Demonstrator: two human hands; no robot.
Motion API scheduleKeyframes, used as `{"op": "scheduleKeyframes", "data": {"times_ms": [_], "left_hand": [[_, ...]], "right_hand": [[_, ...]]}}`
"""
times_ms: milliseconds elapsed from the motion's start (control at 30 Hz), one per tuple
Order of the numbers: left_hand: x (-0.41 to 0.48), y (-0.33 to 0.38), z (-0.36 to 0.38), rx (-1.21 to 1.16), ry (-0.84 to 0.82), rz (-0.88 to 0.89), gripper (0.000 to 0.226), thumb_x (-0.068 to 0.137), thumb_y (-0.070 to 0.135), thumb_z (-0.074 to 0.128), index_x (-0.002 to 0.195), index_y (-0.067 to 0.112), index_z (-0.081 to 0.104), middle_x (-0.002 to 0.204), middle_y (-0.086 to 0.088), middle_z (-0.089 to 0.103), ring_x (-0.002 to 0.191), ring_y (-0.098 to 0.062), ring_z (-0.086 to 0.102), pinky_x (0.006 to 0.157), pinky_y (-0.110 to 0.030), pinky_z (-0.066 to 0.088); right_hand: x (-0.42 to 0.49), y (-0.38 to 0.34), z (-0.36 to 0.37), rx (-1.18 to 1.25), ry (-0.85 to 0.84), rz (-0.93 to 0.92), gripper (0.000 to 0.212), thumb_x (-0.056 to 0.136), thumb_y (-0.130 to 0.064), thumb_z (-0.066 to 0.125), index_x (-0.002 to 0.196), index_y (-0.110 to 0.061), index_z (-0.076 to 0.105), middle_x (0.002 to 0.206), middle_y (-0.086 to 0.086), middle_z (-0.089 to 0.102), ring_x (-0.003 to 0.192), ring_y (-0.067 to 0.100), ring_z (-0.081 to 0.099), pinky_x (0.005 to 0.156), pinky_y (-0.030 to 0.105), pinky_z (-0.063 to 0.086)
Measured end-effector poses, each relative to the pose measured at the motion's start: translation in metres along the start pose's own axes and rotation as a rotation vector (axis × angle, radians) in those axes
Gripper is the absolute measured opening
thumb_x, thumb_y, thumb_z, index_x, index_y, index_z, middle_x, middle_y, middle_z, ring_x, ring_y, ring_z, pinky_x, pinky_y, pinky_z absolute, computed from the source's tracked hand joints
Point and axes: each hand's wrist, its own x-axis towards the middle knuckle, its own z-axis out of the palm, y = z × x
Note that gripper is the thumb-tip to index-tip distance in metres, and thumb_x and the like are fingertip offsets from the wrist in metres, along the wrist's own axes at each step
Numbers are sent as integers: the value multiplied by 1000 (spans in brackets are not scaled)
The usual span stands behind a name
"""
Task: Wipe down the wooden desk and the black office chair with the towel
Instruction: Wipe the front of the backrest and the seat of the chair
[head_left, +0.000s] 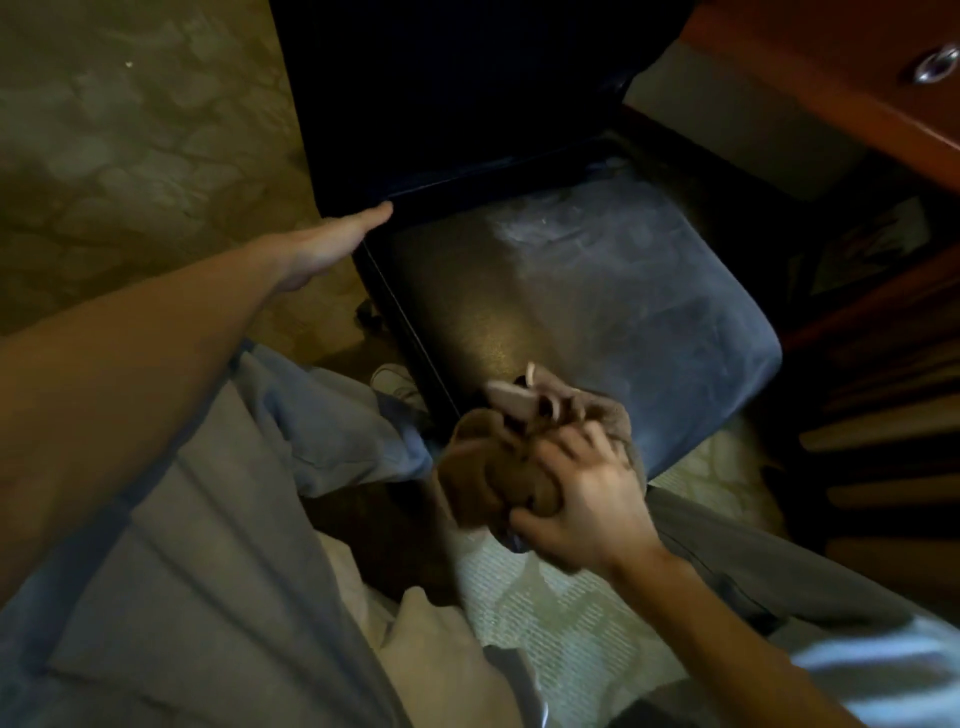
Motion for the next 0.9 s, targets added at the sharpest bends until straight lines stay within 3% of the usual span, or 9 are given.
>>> {"op": "scheduleKeyframes", "data": {"times_ms": [167,300,400,467,533,633,733,833,900], "left_hand": [[-7,4,12,101,163,-32,67,106,48,46,162,17,25,168,-7,23,153,-29,25,121,-42,23],[-9,17,-2,-110,236,-22,57,110,29,45,159,8,27,149,-9,48,132,-23,52,105,-37,48],[-6,25,-14,-290,324,-55,56,110,40,42,154,8,33,107,2,59,90,-8,59,74,-25,52],[3,24,-13,-330,351,-67,52,109,49,38,143,10,43,96,2,57,82,-10,56,67,-24,48],[10,24,-10,-324,353,-58,64,106,59,36,142,7,48,118,-6,64,102,-23,63,81,-34,55],[17,18,-16,-202,396,-69,76,103,66,33,146,5,50,144,-16,57,133,-35,54,110,-47,46],[19,12,-15,-143,375,-36,73,106,62,30,147,4,48,134,-11,57,132,-29,51,94,-30,42],[28,4,-16,-263,387,37,53,110,41,37,146,4,49,138,-13,57,132,-28,53,80,-15,44],[33,-3,-19,-299,374,65,51,110,40,38,143,4,54,139,-13,59,131,-29,54,92,-20,47]], "right_hand": [[46,-21,-26,123,358,98,47,73,-51,66,107,-19,61,106,7,60,102,35,51,83,55,49],[108,-46,-33,-46,221,24,78,78,-51,67,150,-30,43,124,8,55,116,36,45,92,53,43],[150,-71,-22,-192,110,-131,66,81,-45,70,144,-30,54,127,12,56,121,41,45,94,57,43],[177,-87,-8,-289,43,-290,55,88,-40,66,141,-31,57,135,13,55,127,43,45,98,60,39],[202,-96,6,-434,4,-483,45,95,-33,55,140,-31,57,143,12,53,136,42,43,103,62,35],[235,-112,28,-568,-62,-610,43,99,-26,49,141,-29,57,154,10,44,148,39,31,115,66,22],[257,-123,46,-638,-230,-511,43,98,-33,54,141,-30,57,161,8,34,153,38,14,118,70,1],[260,-127,55,-702,-303,-437,45,95,-42,61,139,-33,59,159,4,38,154,37,10,116,73,-1],[241,-120,56,-762,-347,-475,43,95,-43,62,137,-34,61,156,2,44,154,37,9,115,75,-1]]}}
